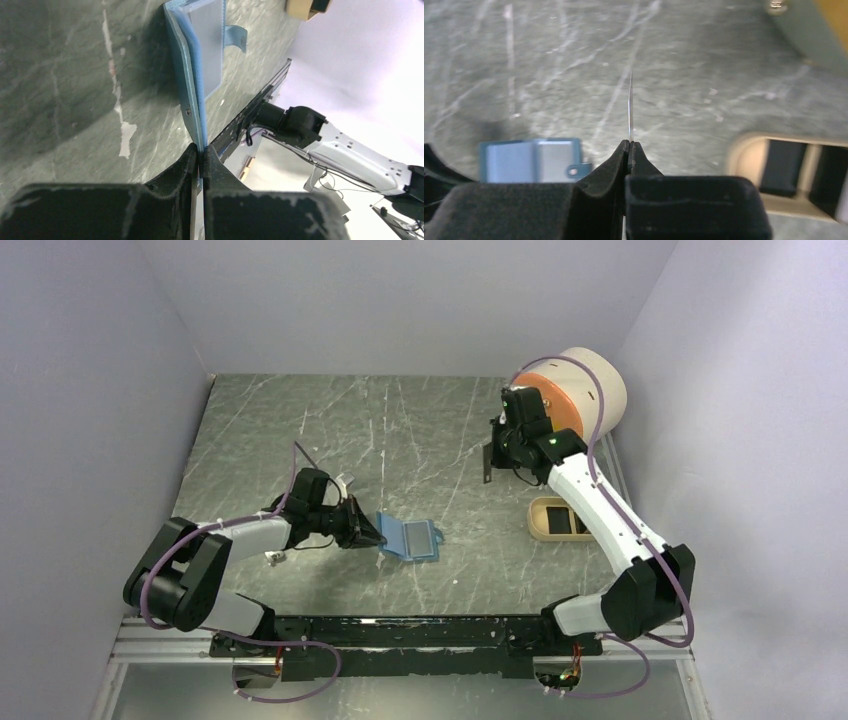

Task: Put the credit cards into the card holder
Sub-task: Insert the credit card into the card holder.

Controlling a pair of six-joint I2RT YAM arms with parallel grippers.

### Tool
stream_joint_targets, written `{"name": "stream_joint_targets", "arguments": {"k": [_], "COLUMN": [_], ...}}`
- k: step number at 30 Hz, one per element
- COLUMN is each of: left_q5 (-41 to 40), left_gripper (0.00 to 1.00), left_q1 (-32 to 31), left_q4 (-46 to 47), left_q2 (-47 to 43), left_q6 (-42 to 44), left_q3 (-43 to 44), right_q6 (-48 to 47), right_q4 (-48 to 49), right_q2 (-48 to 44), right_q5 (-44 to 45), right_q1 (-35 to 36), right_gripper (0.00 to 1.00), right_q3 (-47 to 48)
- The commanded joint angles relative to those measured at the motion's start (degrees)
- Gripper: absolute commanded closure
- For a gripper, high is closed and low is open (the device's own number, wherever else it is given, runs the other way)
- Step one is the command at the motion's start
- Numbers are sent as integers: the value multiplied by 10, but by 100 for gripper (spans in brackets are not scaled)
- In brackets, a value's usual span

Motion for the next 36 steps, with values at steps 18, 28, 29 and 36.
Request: {"name": "stream_joint_targets", "arguments": {"k": [18,28,29,36], "left_q5": [-91,-108,-111,-139], "left_gripper": [75,81,83,81], "left_q1": [-8,-8,-8,-8], "left_q4": [-15,-46,-49,-87], "left_q2": [1,19,19,25], "left_q6": [-24,-4,-2,22], "left_q3": [8,10,10,11], "right_q6": [202,227,222,219], "right_q4": [406,500,498,533], "right_q2": [-15,66,72,99], "right_q5": [-304,-350,-347,-340], "right_q1": [79,92,92,94], "right_gripper": [100,100,100,100], "right_q3": [-267,-315,-314,-334]}}
